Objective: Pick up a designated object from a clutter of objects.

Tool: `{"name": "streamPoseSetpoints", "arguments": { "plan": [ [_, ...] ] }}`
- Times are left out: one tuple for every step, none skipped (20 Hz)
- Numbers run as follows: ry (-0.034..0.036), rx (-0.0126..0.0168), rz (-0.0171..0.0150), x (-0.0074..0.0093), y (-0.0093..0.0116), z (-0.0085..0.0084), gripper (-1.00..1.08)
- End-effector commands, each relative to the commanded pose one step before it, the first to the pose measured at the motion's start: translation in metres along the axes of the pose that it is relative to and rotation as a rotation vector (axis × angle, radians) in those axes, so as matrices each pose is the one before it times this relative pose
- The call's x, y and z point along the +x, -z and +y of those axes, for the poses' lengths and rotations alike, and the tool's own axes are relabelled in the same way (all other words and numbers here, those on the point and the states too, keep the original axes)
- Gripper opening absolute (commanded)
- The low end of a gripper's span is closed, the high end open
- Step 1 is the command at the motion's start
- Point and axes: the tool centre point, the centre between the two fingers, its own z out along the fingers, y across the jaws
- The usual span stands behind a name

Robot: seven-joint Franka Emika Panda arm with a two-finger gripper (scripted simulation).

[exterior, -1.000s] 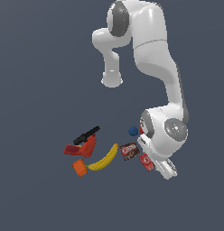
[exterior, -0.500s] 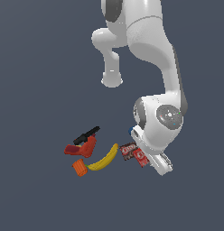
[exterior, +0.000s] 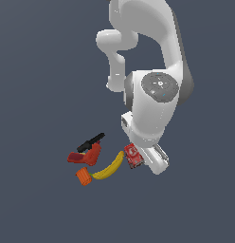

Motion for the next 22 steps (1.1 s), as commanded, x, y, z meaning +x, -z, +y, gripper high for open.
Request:
{"name": "streamPoseSetpoints", "arguments": {
  "plan": [
    [0.00014,-0.00006,-0.00078,0.01495,0.02636,0.01049,-1.0],
    [0.0,0.0,0.0,0.00594,0.0104,0.00385,-1.0],
    [0.0,0.0,0.0,0.00594,0.0104,0.00383,-1.0],
    [0.0,0.0,0.0,0.00593,0.01037,0.0038,-1.0],
    [0.0,0.0,0.0,0.00592,0.01033,0.00376,-1.0],
    [0.0,0.0,0.0,0.00591,0.0103,0.00373,-1.0],
    [0.0,0.0,0.0,0.00591,0.01027,0.00369,-1.0],
    [0.0,0.0,0.0,0.0059,0.01022,0.00365,-1.0],
    [0.0,0.0,0.0,0.00589,0.01017,0.00361,-1.0],
    [0.0,0.0,0.0,0.00588,0.01011,0.00356,-1.0],
    [0.0,0.0,0.0,0.00587,0.01005,0.00351,-1.0],
    [0.0,0.0,0.0,0.00585,0.00997,0.00345,-1.0],
    [0.0,0.0,0.0,0.00584,0.00989,0.0034,-1.0],
    [0.0,0.0,0.0,0.00582,0.0098,0.00333,-1.0],
    [0.0,0.0,0.0,0.0058,0.0097,0.00326,-1.0],
    [0.00036,-0.00006,0.00059,0.00521,0.0095,0.00296,-1.0],
    [0.0,0.0,0.0,0.00524,0.00866,0.00284,-1.0],
    [0.0,0.0,0.0,0.00488,0.00799,0.00259,-1.0],
    [0.0,0.0,0.0,0.00452,0.00736,0.00235,-1.0],
    [0.00023,-0.00026,0.0006,0.00382,0.00682,0.00194,-1.0],
    [0.0,0.0,0.0,0.00383,0.00615,0.0019,-1.0],
    [0.0,0.0,0.0,0.0035,0.00557,0.0017,-1.0]
  ]
}}
